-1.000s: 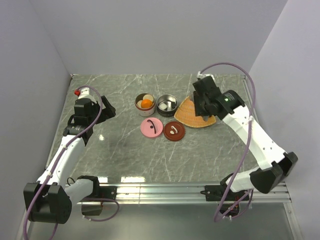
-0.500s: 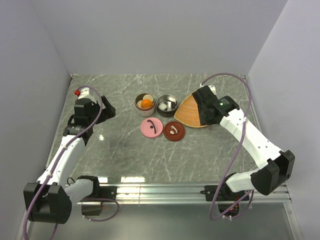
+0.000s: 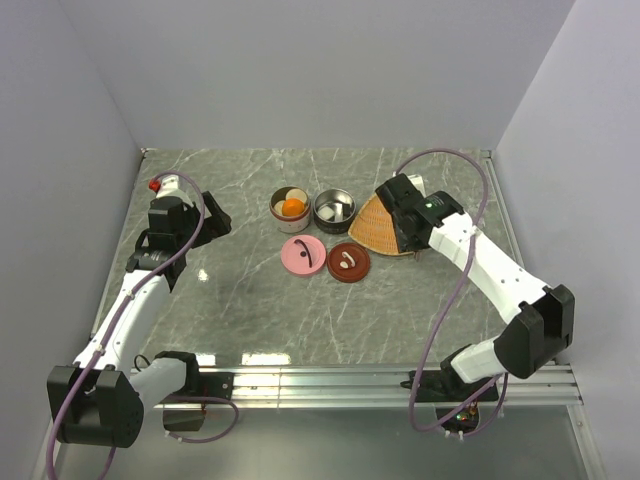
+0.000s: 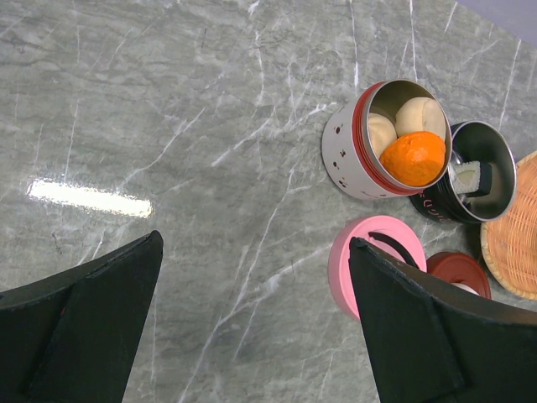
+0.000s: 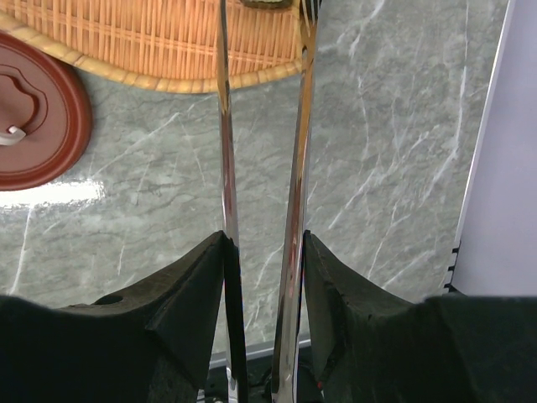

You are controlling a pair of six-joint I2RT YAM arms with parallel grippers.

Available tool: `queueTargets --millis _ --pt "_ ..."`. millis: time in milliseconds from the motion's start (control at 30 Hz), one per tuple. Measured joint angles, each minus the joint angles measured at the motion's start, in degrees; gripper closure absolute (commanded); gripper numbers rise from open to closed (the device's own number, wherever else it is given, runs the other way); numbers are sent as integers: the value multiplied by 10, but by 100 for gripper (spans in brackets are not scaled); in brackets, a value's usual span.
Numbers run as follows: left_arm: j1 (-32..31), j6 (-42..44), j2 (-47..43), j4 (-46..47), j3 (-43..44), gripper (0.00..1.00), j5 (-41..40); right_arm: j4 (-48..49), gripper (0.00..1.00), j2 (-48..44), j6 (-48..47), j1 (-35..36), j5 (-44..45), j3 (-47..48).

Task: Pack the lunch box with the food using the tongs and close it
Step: Pick up the food using the clamp

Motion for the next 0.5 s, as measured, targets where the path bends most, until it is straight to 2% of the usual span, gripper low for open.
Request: queueTargets --millis 500 --pt "1 0 0 0 0 1 0 21 52 48 -17 9 29 0"
